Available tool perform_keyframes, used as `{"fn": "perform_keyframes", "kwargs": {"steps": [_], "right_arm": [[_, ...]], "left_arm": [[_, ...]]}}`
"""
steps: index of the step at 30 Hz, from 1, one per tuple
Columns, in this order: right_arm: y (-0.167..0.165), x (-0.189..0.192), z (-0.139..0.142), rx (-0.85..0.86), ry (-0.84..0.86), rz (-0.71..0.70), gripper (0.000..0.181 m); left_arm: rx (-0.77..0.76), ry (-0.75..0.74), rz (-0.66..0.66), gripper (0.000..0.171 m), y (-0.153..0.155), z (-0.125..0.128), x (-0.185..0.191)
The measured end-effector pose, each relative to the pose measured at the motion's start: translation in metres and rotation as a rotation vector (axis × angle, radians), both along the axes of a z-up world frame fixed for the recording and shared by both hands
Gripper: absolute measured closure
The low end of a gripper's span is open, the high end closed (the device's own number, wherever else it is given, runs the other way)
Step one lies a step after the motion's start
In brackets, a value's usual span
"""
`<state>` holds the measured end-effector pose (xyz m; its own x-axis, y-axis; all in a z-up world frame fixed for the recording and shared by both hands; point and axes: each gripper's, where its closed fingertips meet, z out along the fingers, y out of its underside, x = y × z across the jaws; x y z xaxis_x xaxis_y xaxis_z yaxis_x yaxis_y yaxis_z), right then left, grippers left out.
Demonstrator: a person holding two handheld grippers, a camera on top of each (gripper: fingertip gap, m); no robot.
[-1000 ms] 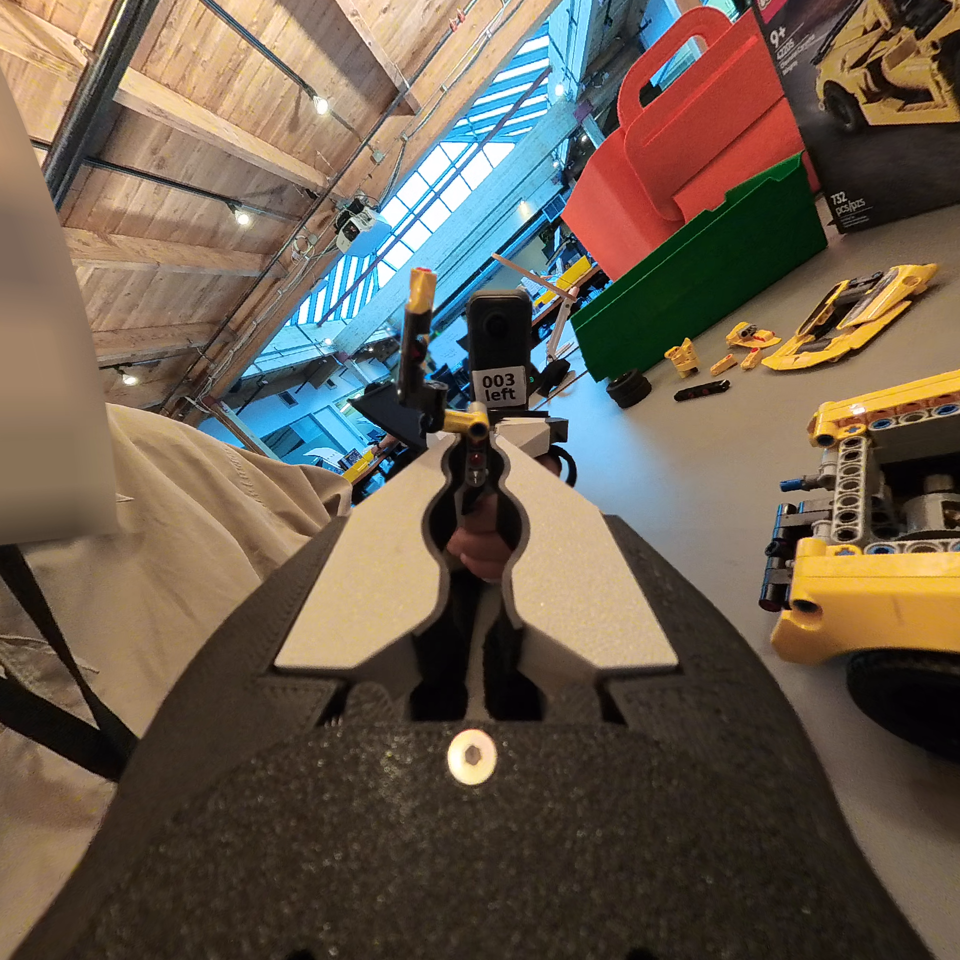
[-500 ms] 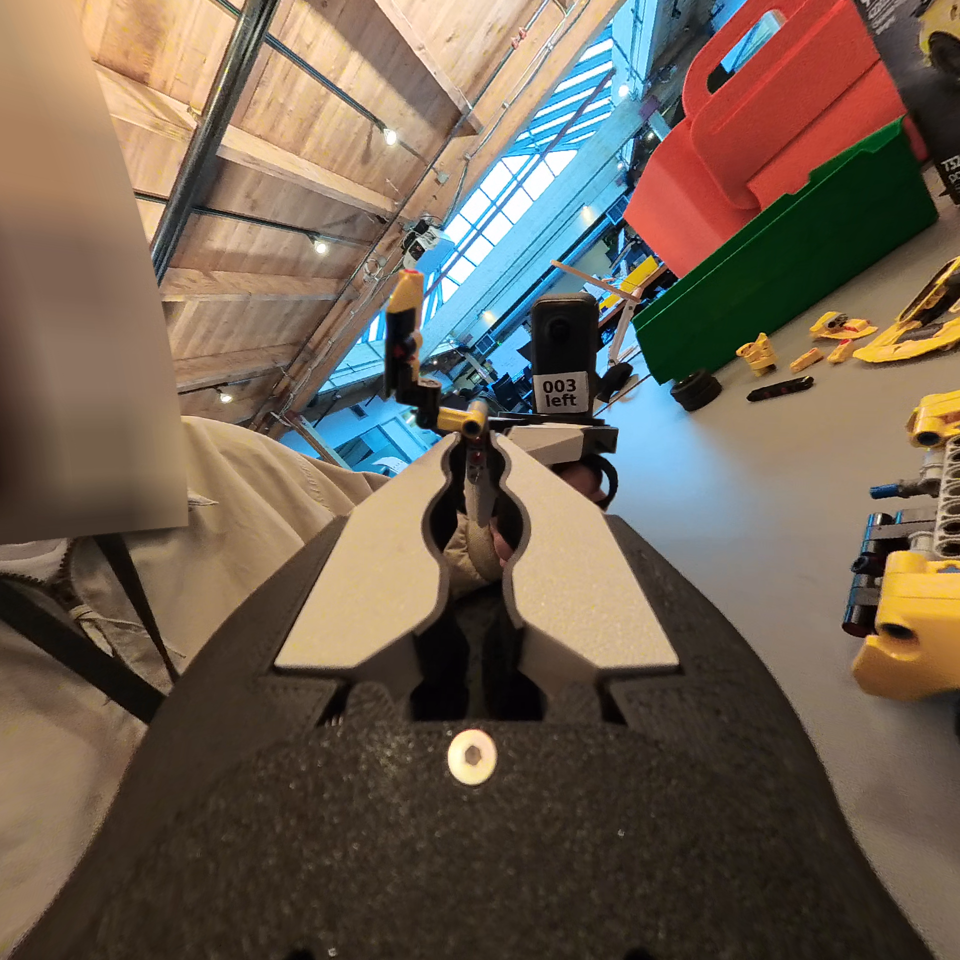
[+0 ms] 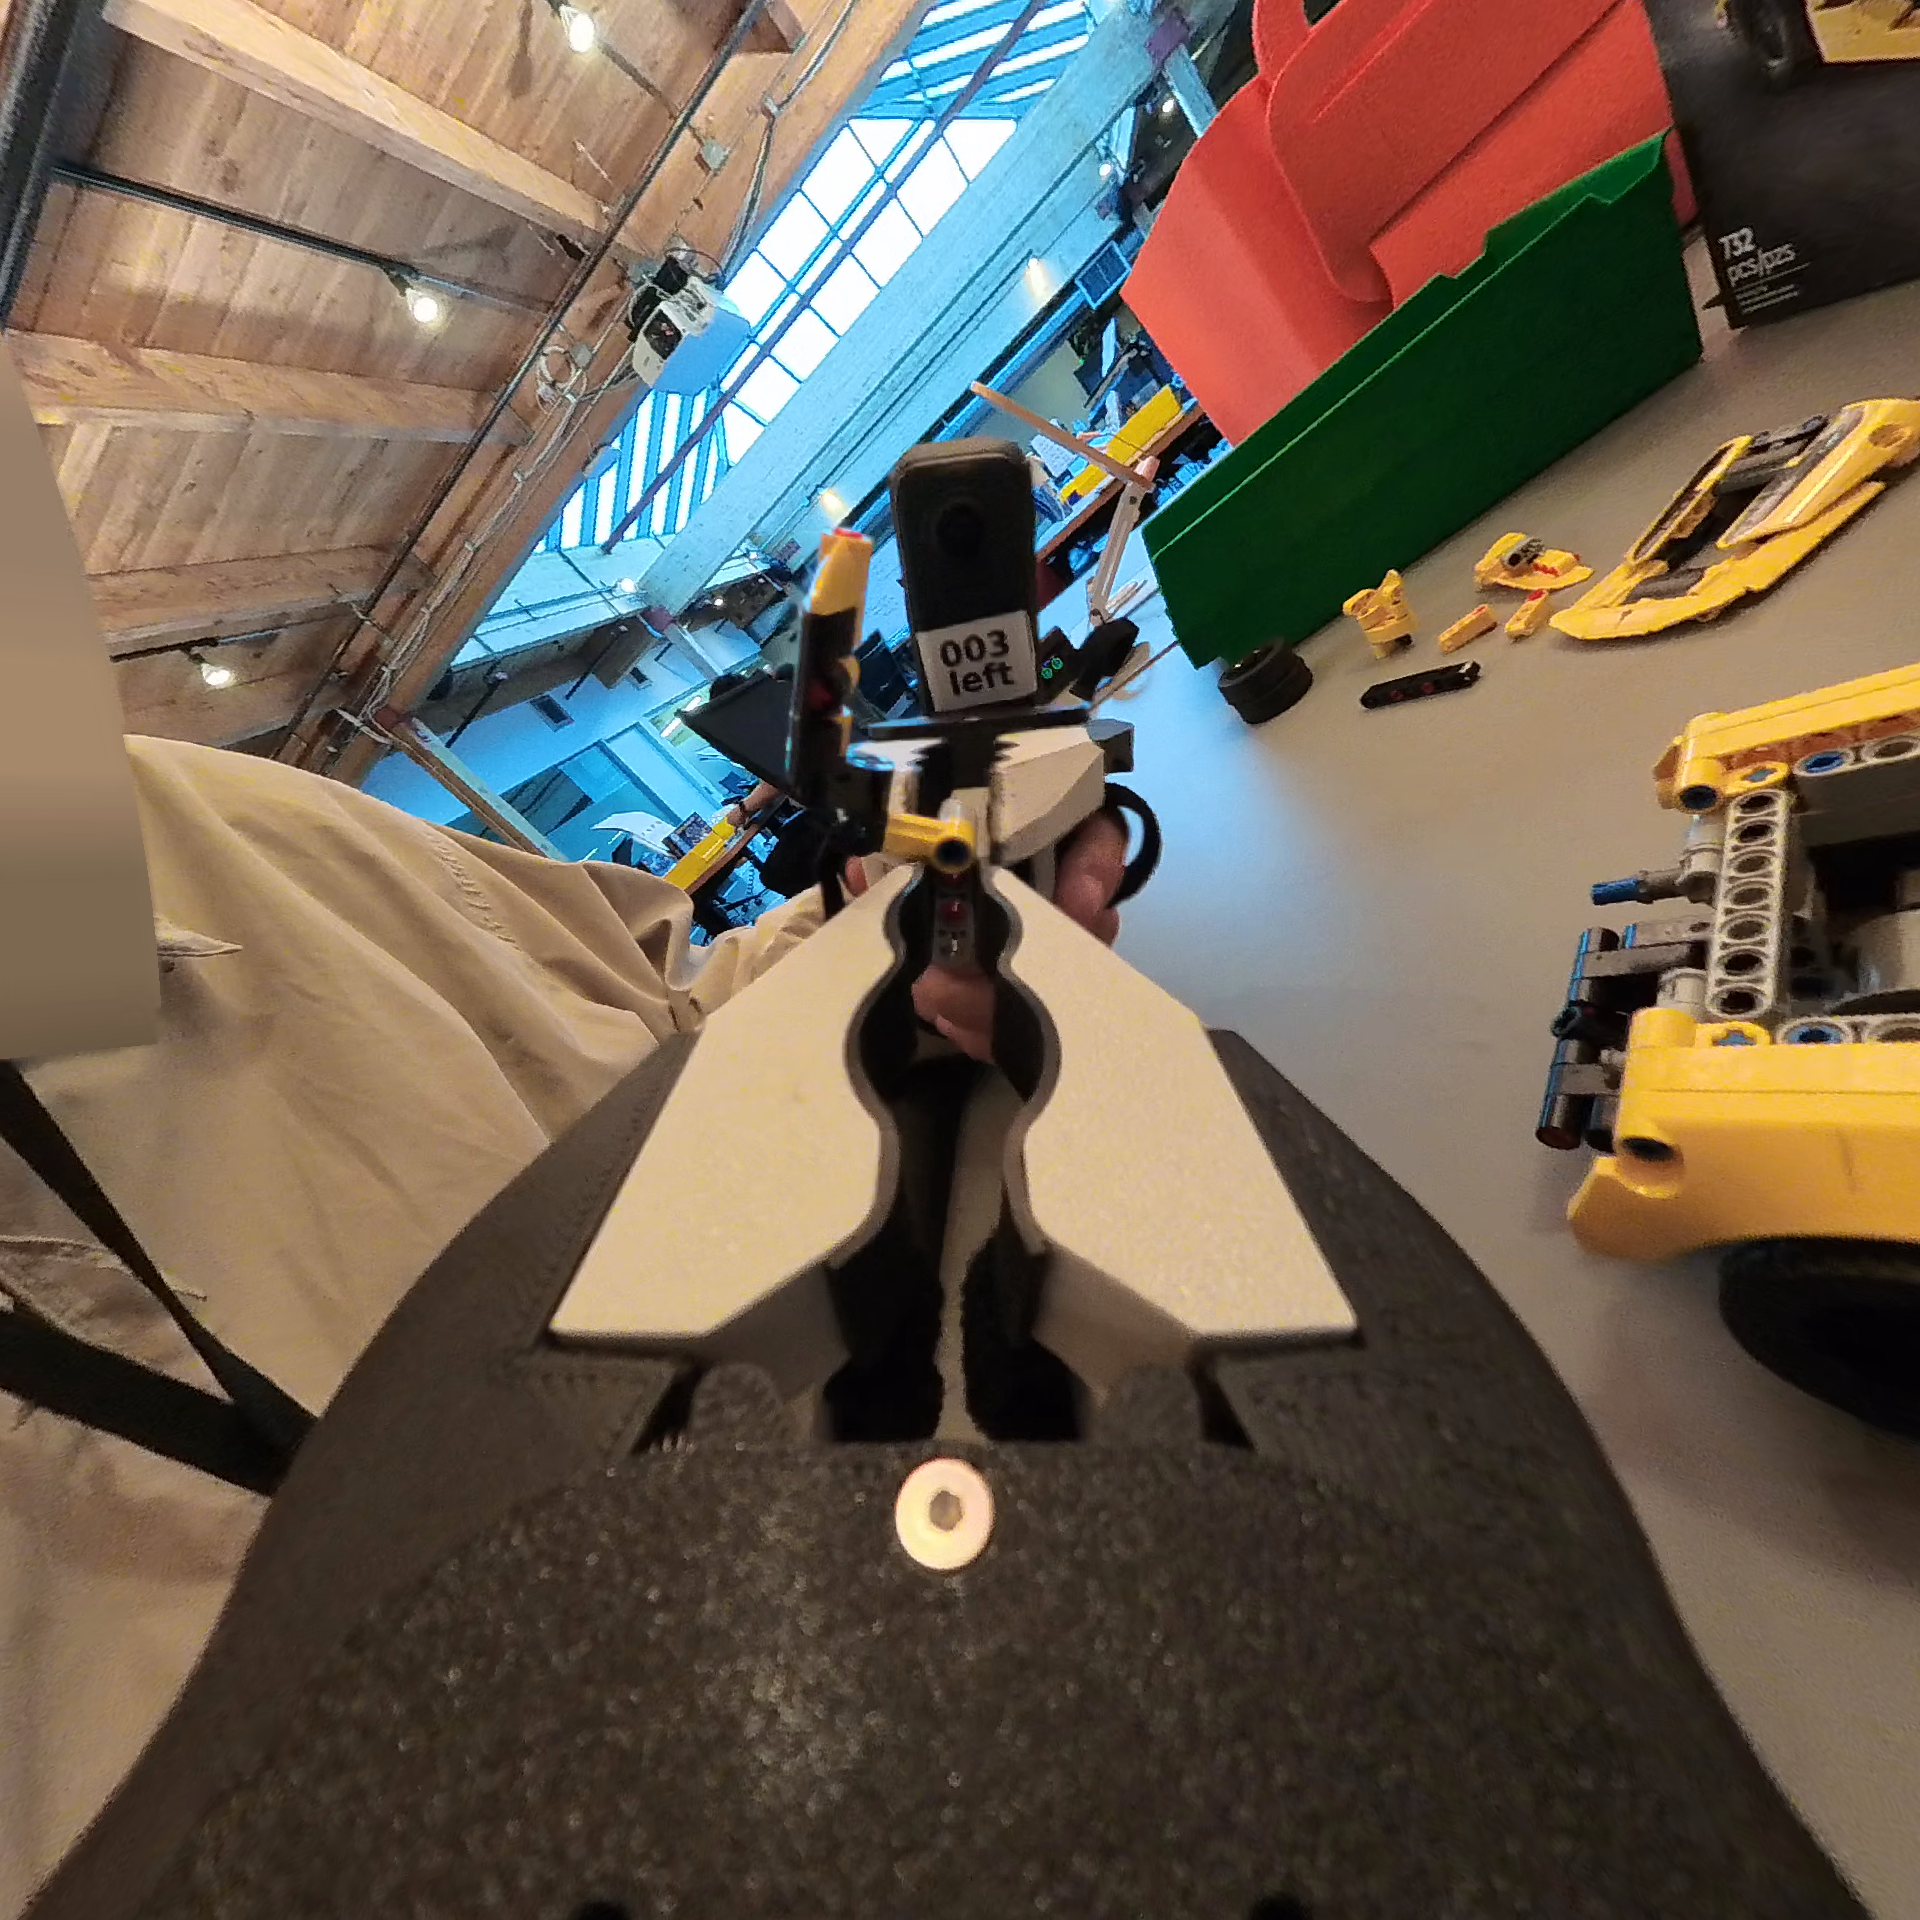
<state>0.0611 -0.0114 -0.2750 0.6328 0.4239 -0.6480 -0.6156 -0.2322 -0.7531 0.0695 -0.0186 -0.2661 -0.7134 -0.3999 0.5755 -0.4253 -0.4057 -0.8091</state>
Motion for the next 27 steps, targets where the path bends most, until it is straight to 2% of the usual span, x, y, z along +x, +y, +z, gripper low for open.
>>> {"fn": "perform_keyframes", "kwargs": {"steps": [1,13,16,17,18,21,23,25,27], "right_arm": [[0.000,0.001,0.000,0.001,0.004,-0.006,0.176],[0.003,0.003,-0.008,-0.020,0.005,-0.028,0.176],[-0.014,0.036,0.009,0.086,0.157,-0.115,0.177],[-0.021,0.047,0.009,0.090,0.145,-0.170,0.177],[-0.020,0.040,0.002,0.043,0.069,-0.163,0.176],[-0.010,0.014,0.012,0.080,0.109,-0.059,0.176],[-0.008,0.016,0.017,0.087,0.132,-0.042,0.176],[-0.004,0.011,0.008,0.027,0.112,-0.017,0.176],[-0.001,-0.003,0.000,-0.023,0.064,0.029,0.175]], "left_arm": [[0.011,-0.003,0.007,0.167,0.002,0.000,0.000],[0.091,0.007,0.038,0.168,0.007,-0.010,0.001],[0.025,0.014,0.109,0.171,0.034,-0.003,0.006],[0.002,0.012,0.142,0.171,0.046,-0.001,0.007],[-0.010,0.013,0.155,0.171,0.051,0.000,0.006],[0.026,0.026,0.105,0.171,0.033,-0.006,0.006],[0.024,0.030,0.030,0.171,0.016,-0.006,0.004],[0.022,0.034,0.002,0.157,0.007,-0.007,0.003],[0.017,0.018,-0.009,0.150,0.004,-0.005,0.002]]}}
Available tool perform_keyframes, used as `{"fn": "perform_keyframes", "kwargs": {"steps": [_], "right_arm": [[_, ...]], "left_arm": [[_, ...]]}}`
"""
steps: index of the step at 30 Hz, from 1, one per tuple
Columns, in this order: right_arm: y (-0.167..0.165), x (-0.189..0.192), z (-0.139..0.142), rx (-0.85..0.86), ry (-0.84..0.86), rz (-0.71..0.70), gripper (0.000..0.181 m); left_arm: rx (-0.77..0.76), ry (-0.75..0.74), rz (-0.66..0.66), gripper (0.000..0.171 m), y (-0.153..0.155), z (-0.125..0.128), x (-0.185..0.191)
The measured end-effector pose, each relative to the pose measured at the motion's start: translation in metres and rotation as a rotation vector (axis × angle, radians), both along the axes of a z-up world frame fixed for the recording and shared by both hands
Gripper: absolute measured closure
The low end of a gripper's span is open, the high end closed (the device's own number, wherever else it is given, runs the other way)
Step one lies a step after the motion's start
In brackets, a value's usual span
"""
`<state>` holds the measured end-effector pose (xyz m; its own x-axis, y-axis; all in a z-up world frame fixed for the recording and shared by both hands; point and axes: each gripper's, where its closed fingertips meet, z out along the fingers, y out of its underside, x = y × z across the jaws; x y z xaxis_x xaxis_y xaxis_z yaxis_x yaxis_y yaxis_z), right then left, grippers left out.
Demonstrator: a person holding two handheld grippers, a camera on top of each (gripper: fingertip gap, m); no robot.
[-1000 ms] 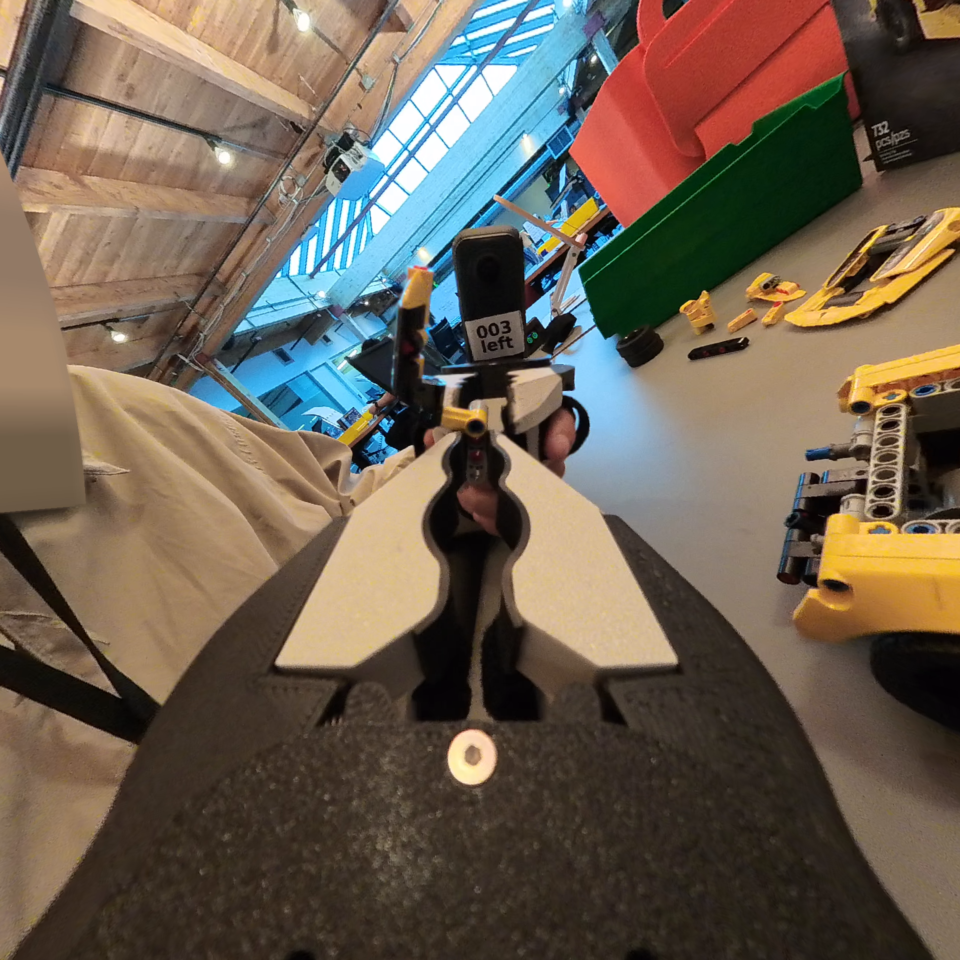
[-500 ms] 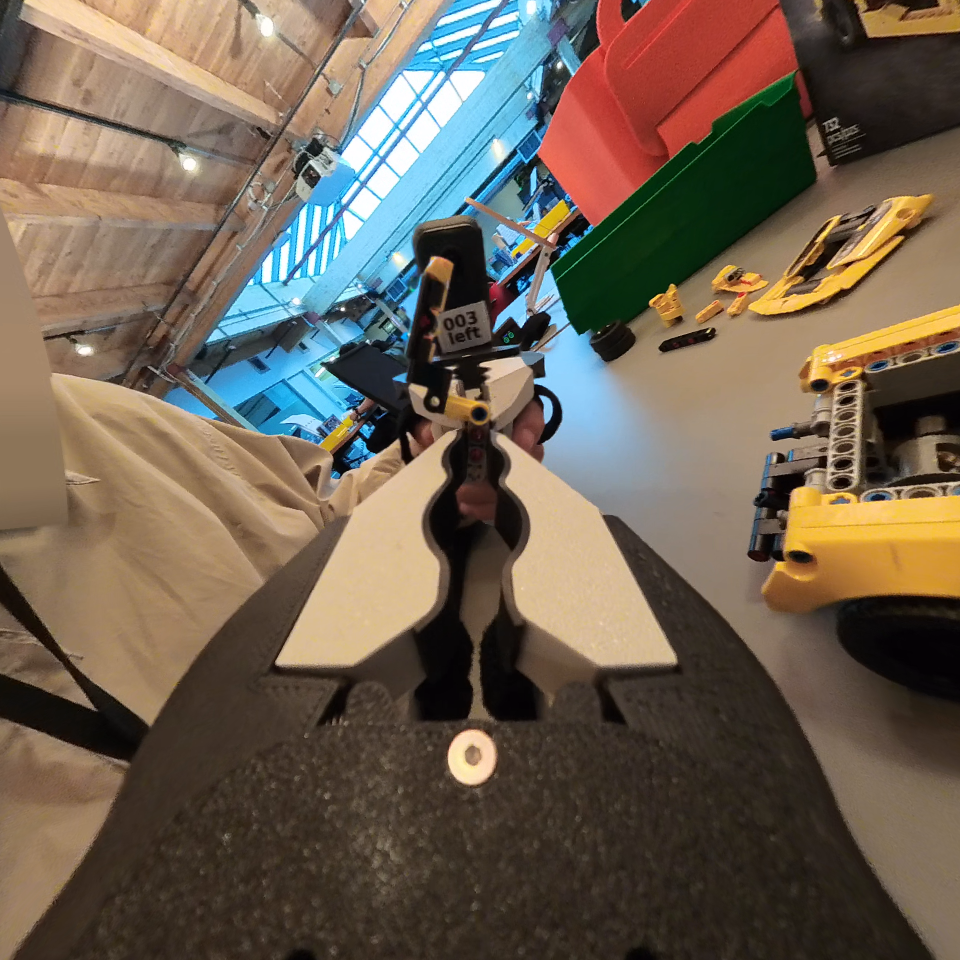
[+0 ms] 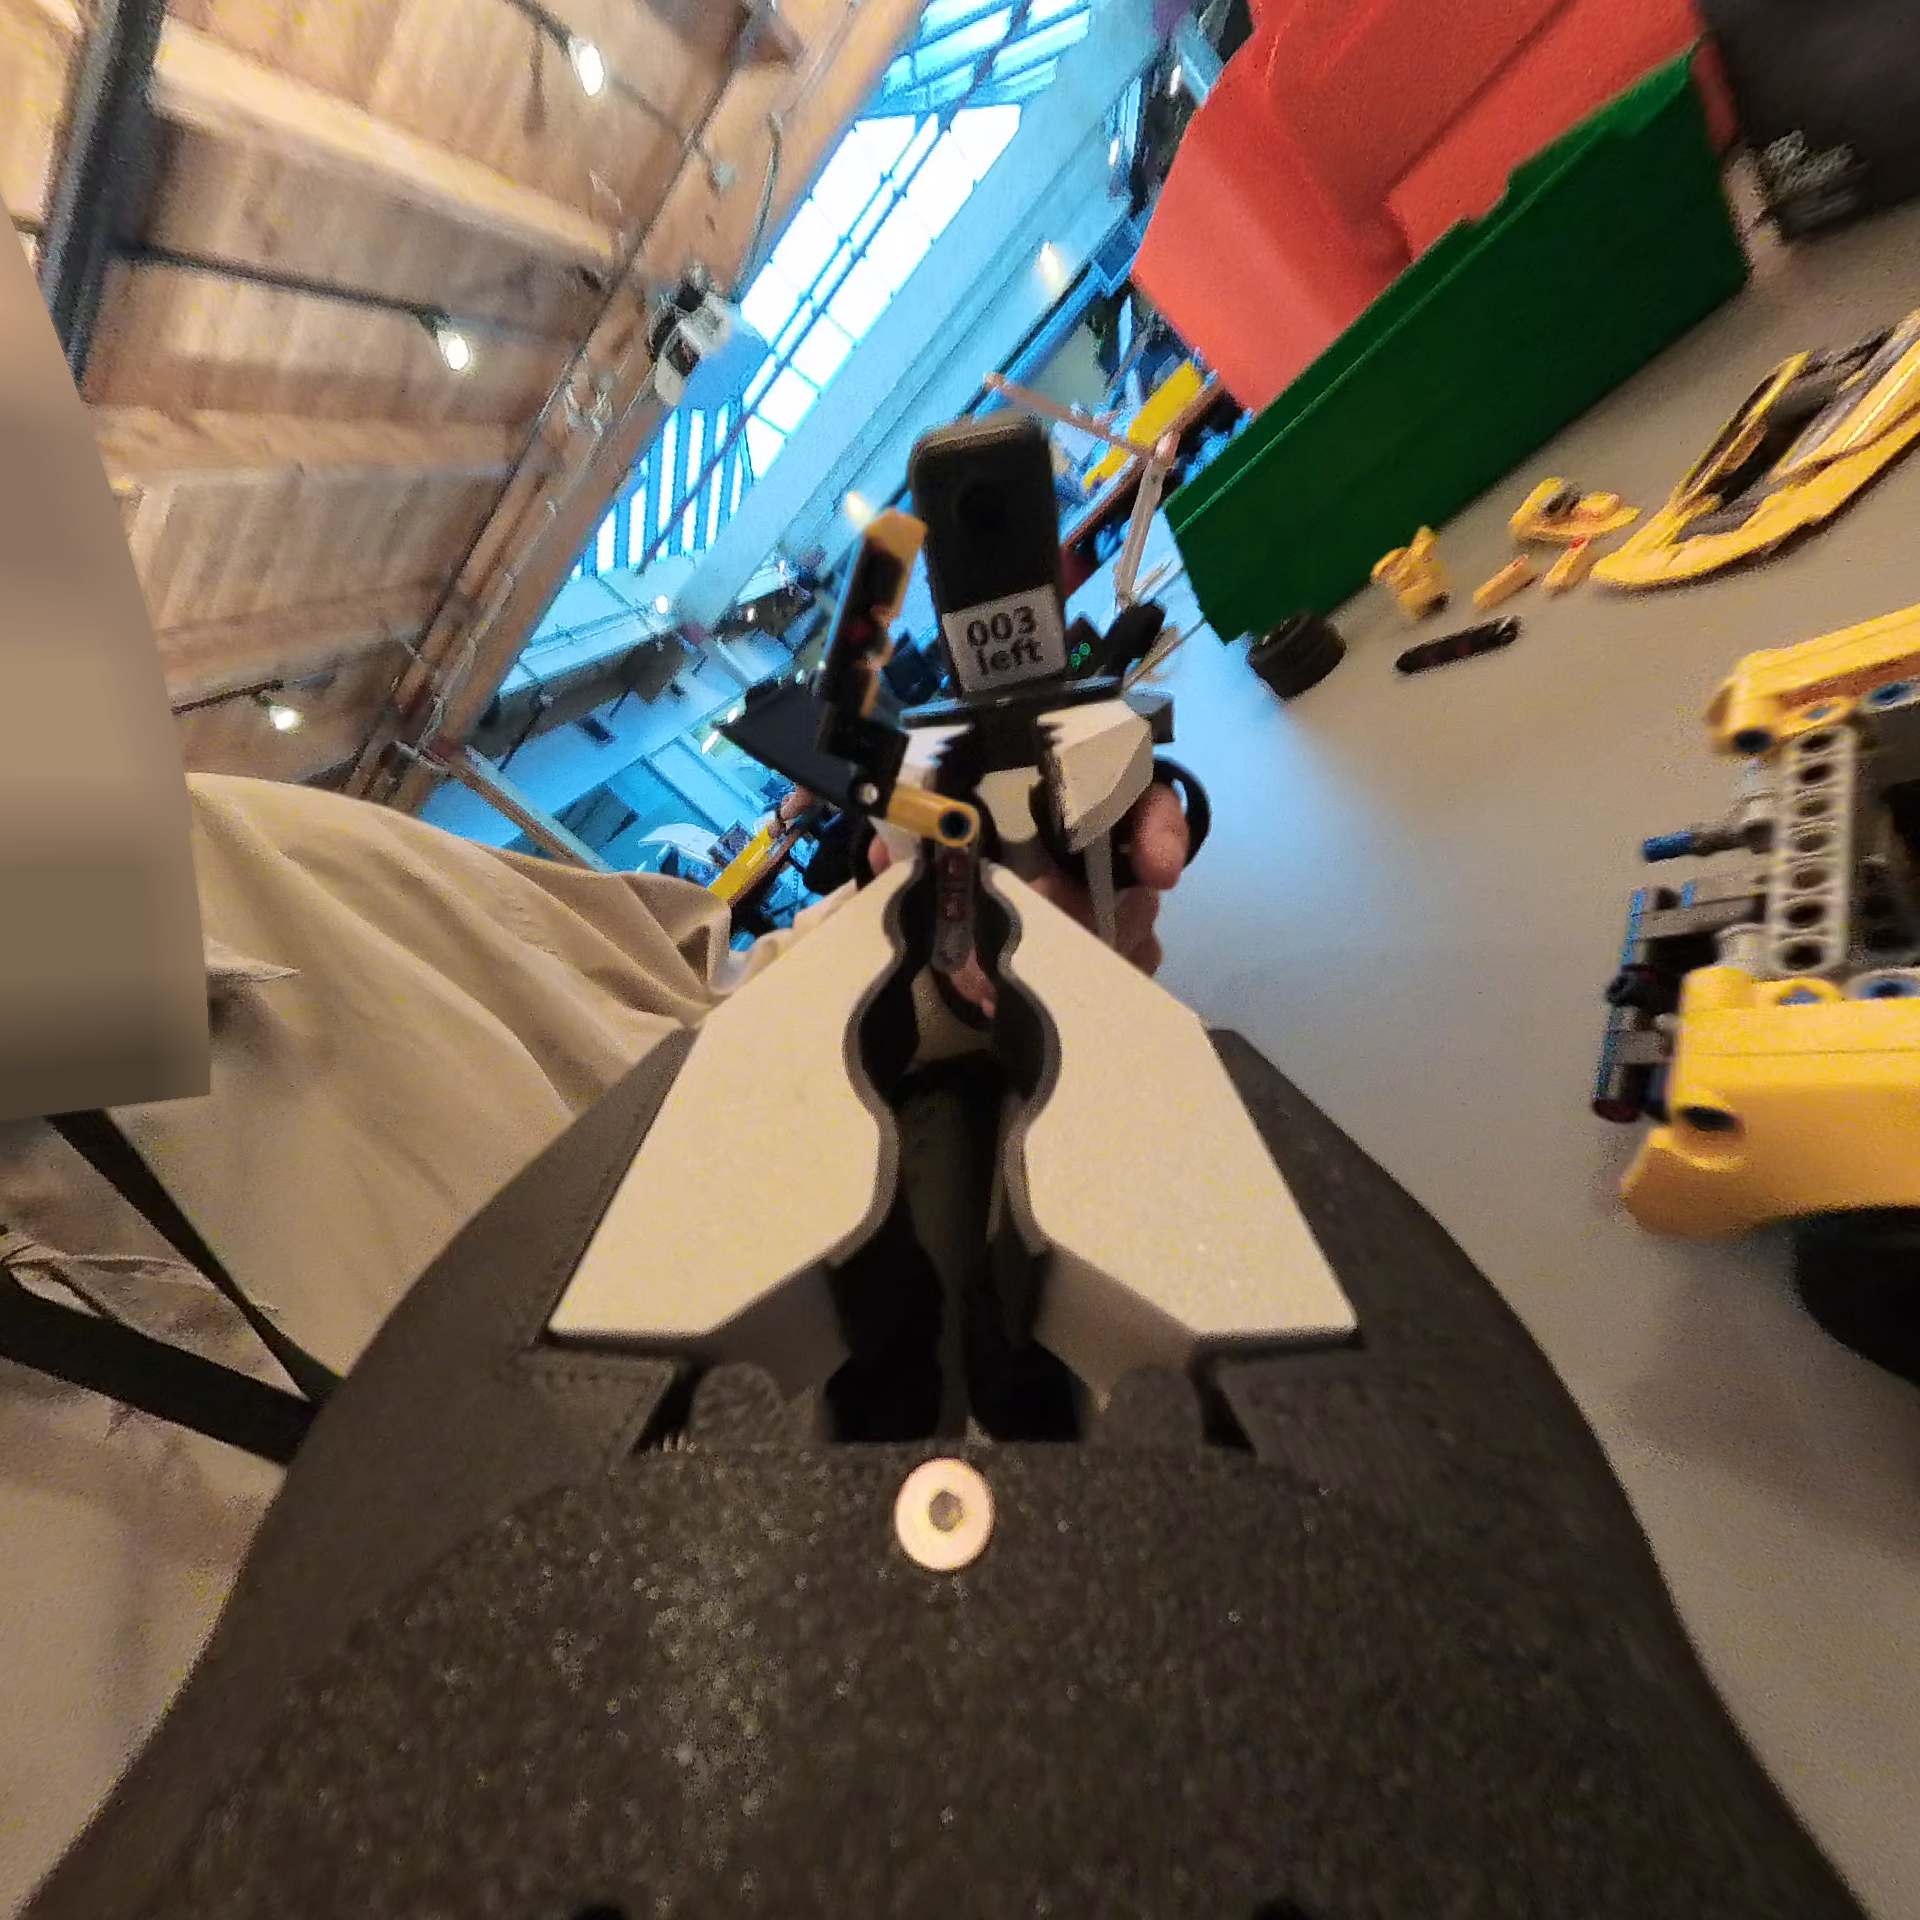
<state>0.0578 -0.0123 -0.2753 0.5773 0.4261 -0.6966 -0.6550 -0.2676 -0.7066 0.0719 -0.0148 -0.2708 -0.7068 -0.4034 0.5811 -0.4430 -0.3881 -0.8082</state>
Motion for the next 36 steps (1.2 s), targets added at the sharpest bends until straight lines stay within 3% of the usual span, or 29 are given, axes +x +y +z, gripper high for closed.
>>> {"fn": "perform_keyframes", "kwargs": {"steps": [2,3,11,15,36], "right_arm": [[0.001,-0.001,-0.001,-0.008,0.004,-0.006,0.176],[0.002,-0.001,-0.003,-0.021,0.000,-0.007,0.176],[0.006,0.003,-0.007,-0.038,-0.021,-0.047,0.176],[0.006,0.008,-0.005,0.001,0.110,-0.038,0.176],[0.003,0.003,0.008,0.070,0.225,0.023,0.176]], "left_arm": [[-0.014,-0.001,-0.021,0.155,0.000,0.002,-0.003],[-0.014,-0.003,-0.035,0.165,-0.001,0.002,-0.005],[0.010,0.002,0.001,0.166,0.001,-0.002,-0.001],[0.020,0.005,0.025,0.166,0.001,-0.001,0.004],[-0.069,-0.024,0.004,0.165,-0.001,0.013,-0.001]]}}
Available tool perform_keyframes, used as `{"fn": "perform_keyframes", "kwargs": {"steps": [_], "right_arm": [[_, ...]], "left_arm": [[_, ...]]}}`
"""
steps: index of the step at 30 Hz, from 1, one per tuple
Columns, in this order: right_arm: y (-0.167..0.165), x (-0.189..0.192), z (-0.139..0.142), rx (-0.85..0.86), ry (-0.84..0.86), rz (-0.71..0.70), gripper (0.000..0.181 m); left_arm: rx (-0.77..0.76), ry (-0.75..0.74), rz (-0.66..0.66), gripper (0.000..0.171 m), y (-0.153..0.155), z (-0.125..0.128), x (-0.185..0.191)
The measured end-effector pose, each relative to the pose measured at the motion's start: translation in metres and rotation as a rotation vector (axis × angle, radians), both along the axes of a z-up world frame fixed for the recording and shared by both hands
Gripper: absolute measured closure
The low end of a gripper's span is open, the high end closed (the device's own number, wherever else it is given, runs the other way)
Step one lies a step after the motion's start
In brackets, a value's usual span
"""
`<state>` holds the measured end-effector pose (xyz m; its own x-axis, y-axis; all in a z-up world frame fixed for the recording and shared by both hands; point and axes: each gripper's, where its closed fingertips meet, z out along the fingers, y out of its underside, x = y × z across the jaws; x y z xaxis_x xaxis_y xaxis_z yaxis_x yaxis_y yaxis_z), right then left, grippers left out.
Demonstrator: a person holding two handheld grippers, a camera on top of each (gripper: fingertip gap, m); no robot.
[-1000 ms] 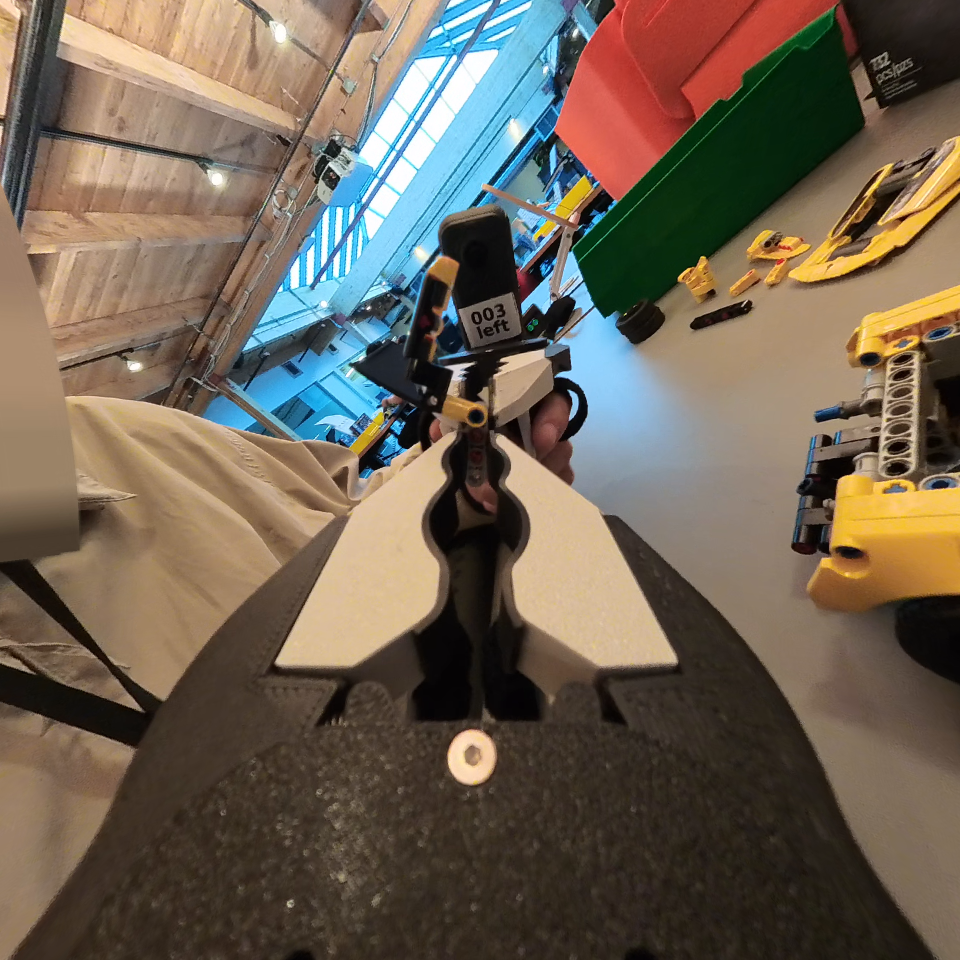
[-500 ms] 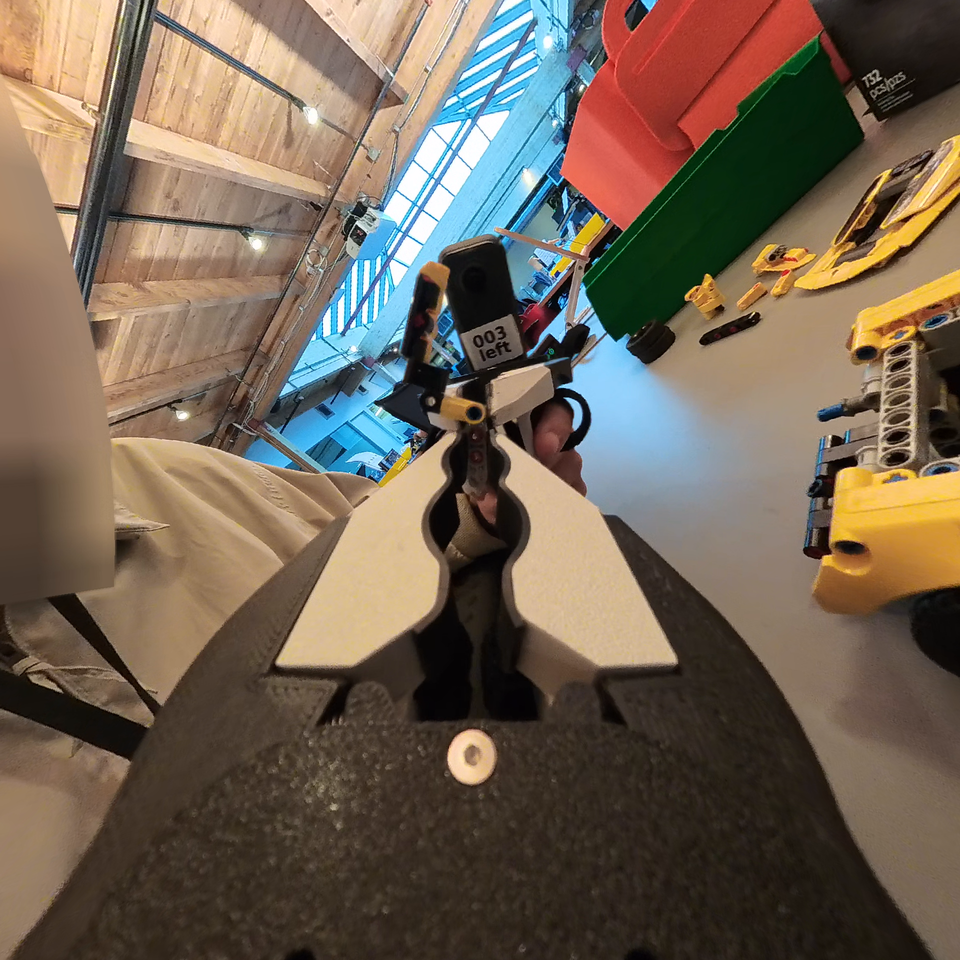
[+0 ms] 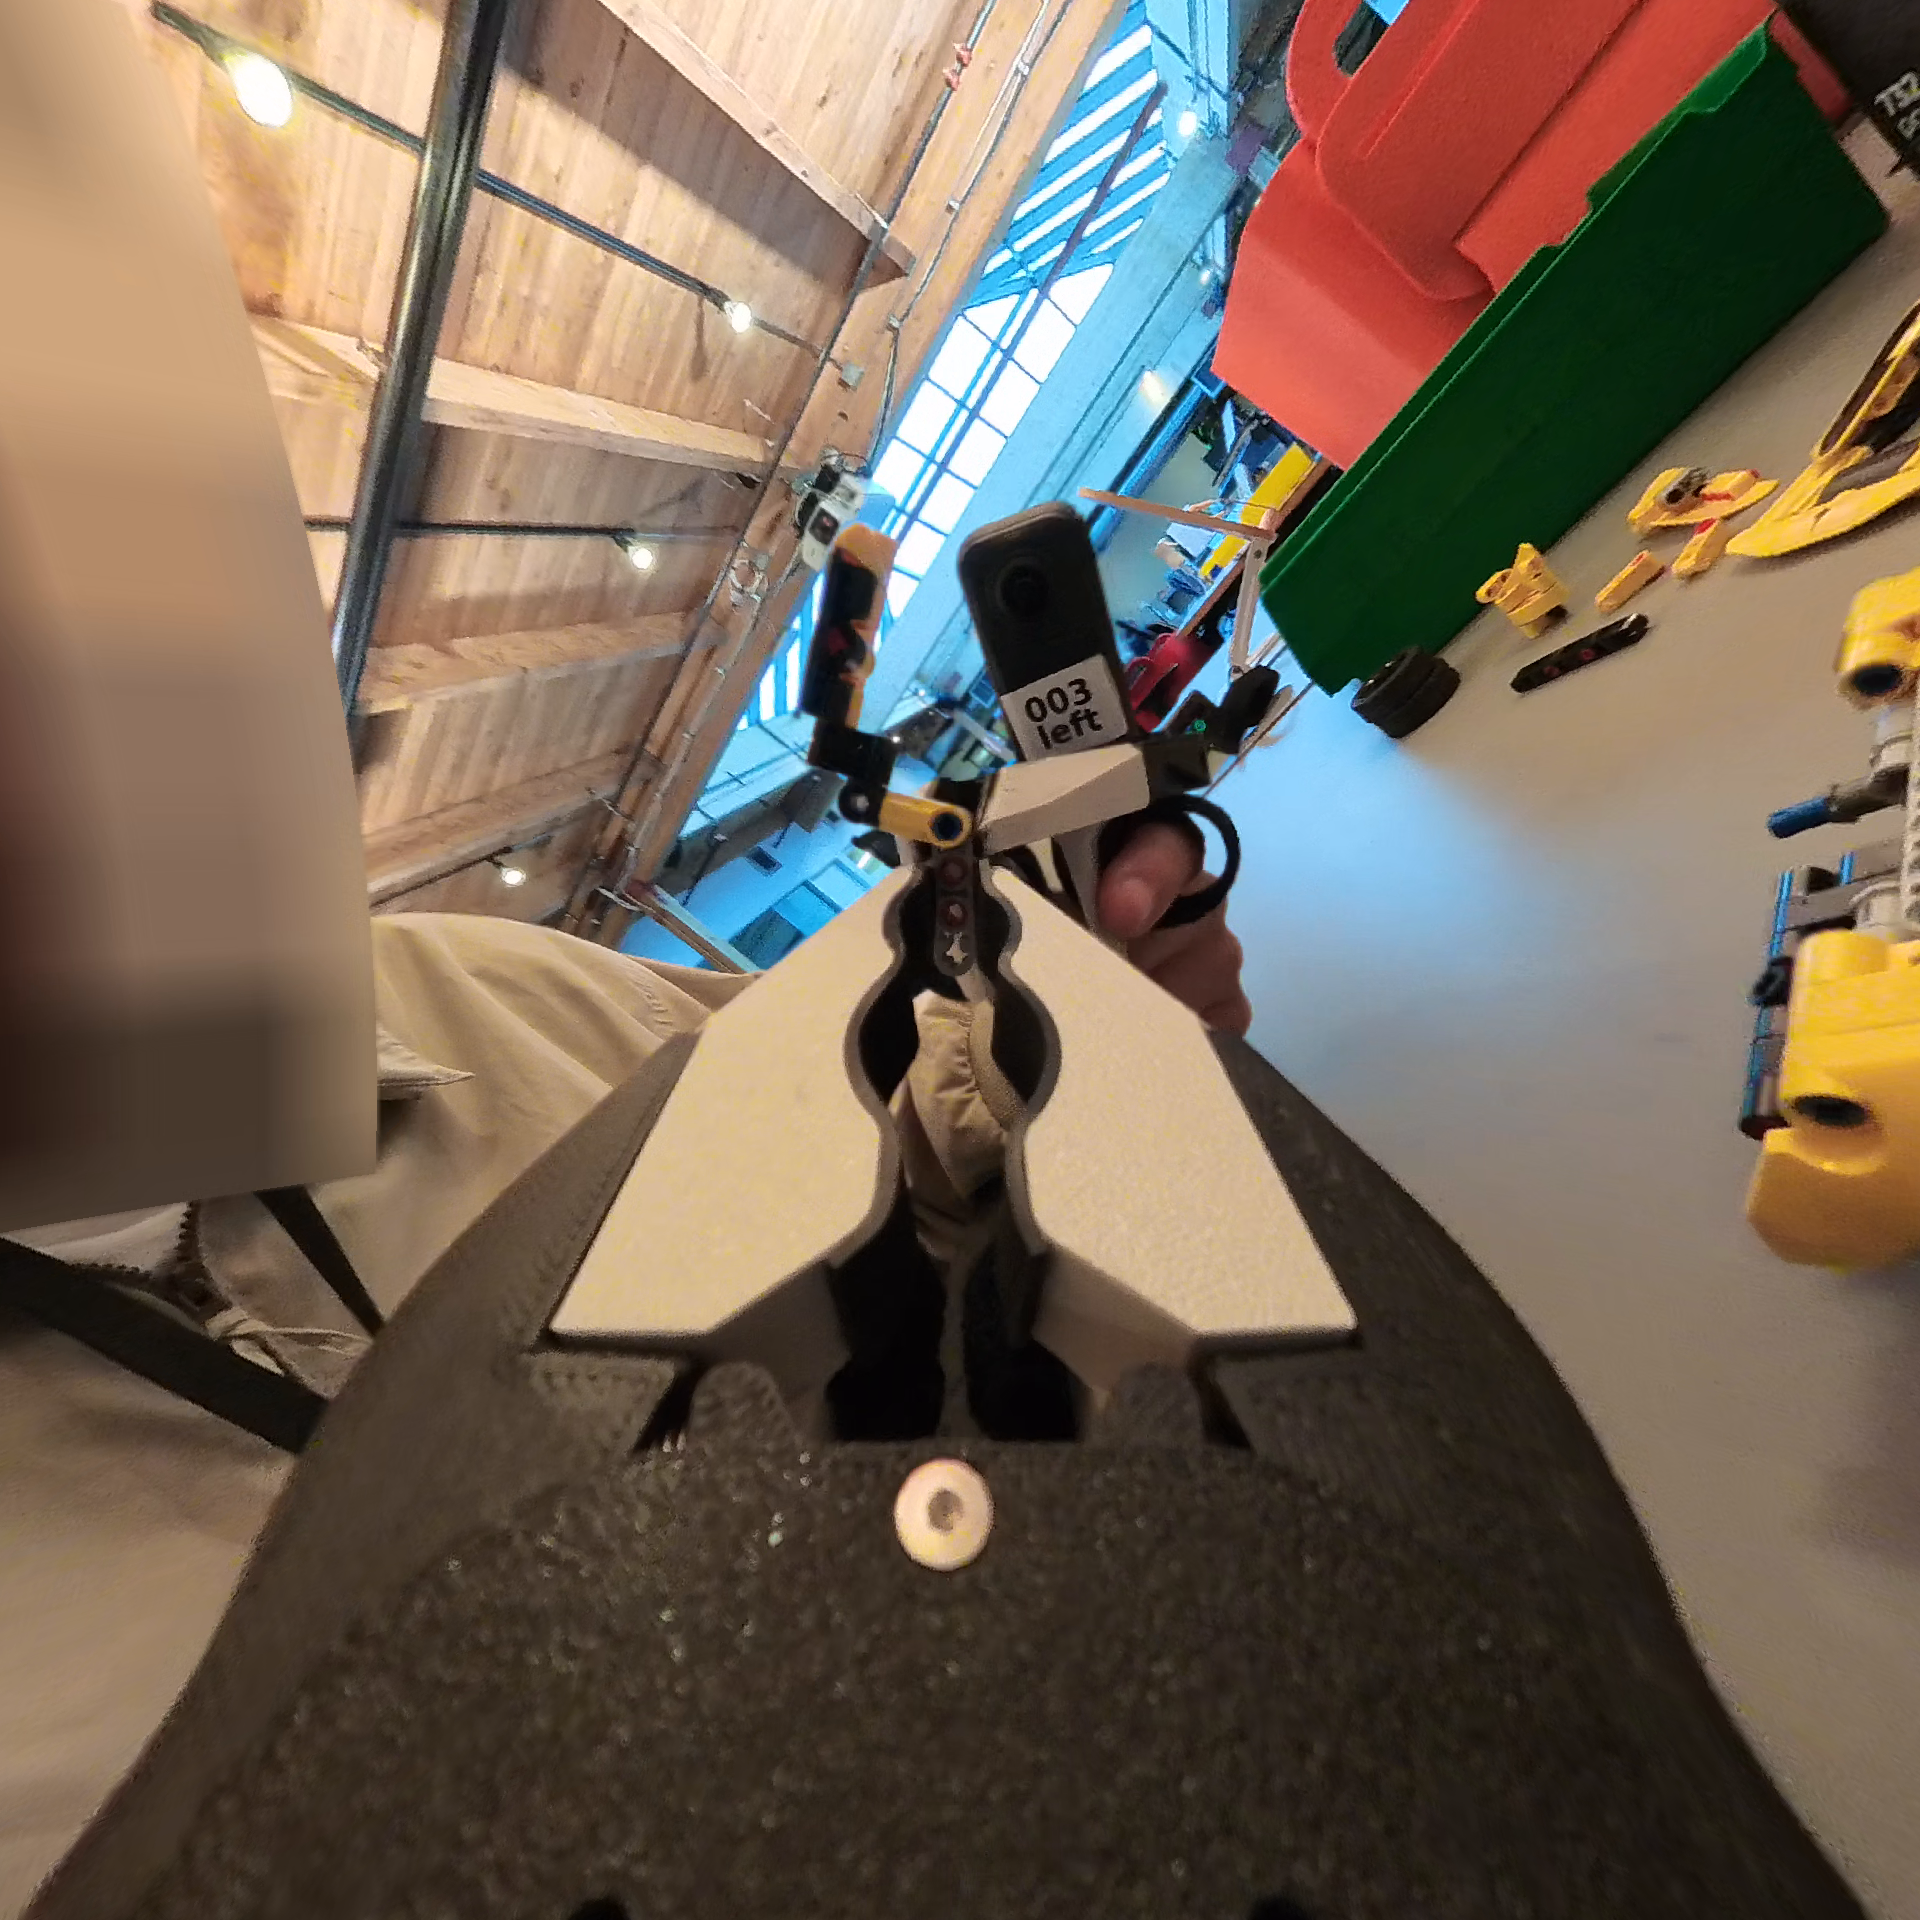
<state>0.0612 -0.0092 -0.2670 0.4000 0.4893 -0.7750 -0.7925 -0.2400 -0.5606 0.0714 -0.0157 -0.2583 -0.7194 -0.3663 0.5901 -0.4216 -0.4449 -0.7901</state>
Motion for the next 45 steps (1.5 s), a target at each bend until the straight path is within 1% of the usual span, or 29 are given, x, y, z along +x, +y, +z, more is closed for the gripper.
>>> {"fn": "perform_keyframes", "kwargs": {"steps": [2,5,9,13,15,16,18,19,21,22,24,25,27,28,29,31,32,33,35,37,39,41,42,43,45], "right_arm": [[0.000,0.001,-0.002,-0.010,-0.013,-0.013,0.176],[0.002,0.006,-0.003,-0.016,-0.034,-0.058,0.176],[0.003,0.008,-0.004,-0.018,-0.051,-0.081,0.176],[0.003,0.010,-0.002,-0.014,-0.052,-0.101,0.178],[0.003,0.013,0.000,-0.008,-0.079,-0.143,0.178],[0.004,0.012,-0.001,-0.018,-0.092,-0.138,0.177],[0.006,0.011,-0.003,-0.033,-0.053,-0.105,0.177],[0.007,0.012,-0.007,-0.060,-0.070,-0.094,0.176],[0.005,0.009,-0.004,-0.050,-0.199,-0.119,0.173],[0.005,0.007,-0.006,-0.061,-0.273,-0.129,0.166],[0.005,0.005,-0.007,-0.055,-0.388,-0.170,0.146],[0.007,0.007,-0.009,-0.067,-0.466,-0.220,0.145],[0.010,0.020,-0.017,-0.127,-0.676,-0.360,0.153],[0.010,0.025,-0.017,-0.141,-0.733,-0.408,0.153],[0.012,0.024,-0.017,-0.143,-0.753,-0.407,0.151],[0.015,0.015,-0.022,-0.156,-0.713,-0.336,0.154],[0.014,0.009,-0.021,-0.134,-0.674,-0.291,0.164],[0.013,0.010,-0.019,-0.131,-0.639,-0.284,0.167],[0.011,0.013,-0.020,-0.130,-0.567,-0.260,0.167],[0.009,0.018,-0.024,-0.155,-0.473,-0.234,0.167],[0.009,0.020,-0.023,-0.130,-0.403,-0.232,0.168],[0.007,0.021,-0.018,-0.094,-0.298,-0.197,0.168],[0.007,0.021,-0.014,-0.072,-0.277,-0.194,0.168],[0.007,0.020,-0.013,-0.063,-0.300,-0.203,0.168],[0.006,0.018,-0.008,-0.036,-0.307,-0.202,0.168]], "left_arm": [[0.046,-0.021,0.023,0.165,0.001,-0.003,0.001],[0.073,-0.014,0.037,0.166,0.003,-0.005,0.003],[0.116,-0.029,0.058,0.166,0.005,-0.006,0.003],[0.136,-0.048,0.071,0.166,0.004,-0.005,0.003],[0.130,-0.053,0.088,0.166,0.004,-0.005,0.005],[0.122,-0.045,0.077,0.166,0.005,-0.005,0.004],[0.117,-0.029,0.072,0.166,0.007,-0.007,0.004],[0.127,-0.018,0.064,0.166,0.008,-0.010,0.004],[0.093,0.016,0.009,0.166,0.006,-0.013,0.000],[0.076,0.042,0.000,0.166,0.006,-0.016,-0.001],[0.040,0.116,-0.012,0.166,0.007,-0.025,0.001],[0.019,0.142,-0.010,0.166,0.008,-0.027,0.003],[0.061,0.179,0.013,0.166,0.008,-0.036,0.008],[0.088,0.184,0.021,0.166,0.006,-0.040,0.008],[0.109,0.179,0.016,0.166,0.004,-0.041,0.008],[0.190,0.165,0.025,0.166,-0.001,-0.047,0.007],[0.218,0.161,0.026,0.166,-0.002,-0.049,0.007],[0.216,0.159,0.024,0.166,-0.003,-0.048,0.007],[0.234,0.153,0.049,0.166,0.000,-0.048,0.008],[0.310,0.135,0.108,0.166,0.005,-0.051,0.012],[0.373,0.105,0.147,0.166,0.008,-0.050,0.014],[0.399,0.048,0.174,0.166,0.008,-0.045,0.013],[0.417,-0.003,0.198,0.166,0.007,-0.040,0.012],[0.454,-0.042,0.225,0.165,0.007,-0.039,0.012],[0.486,-0.089,0.254,0.164,0.006,-0.036,0.011]]}}
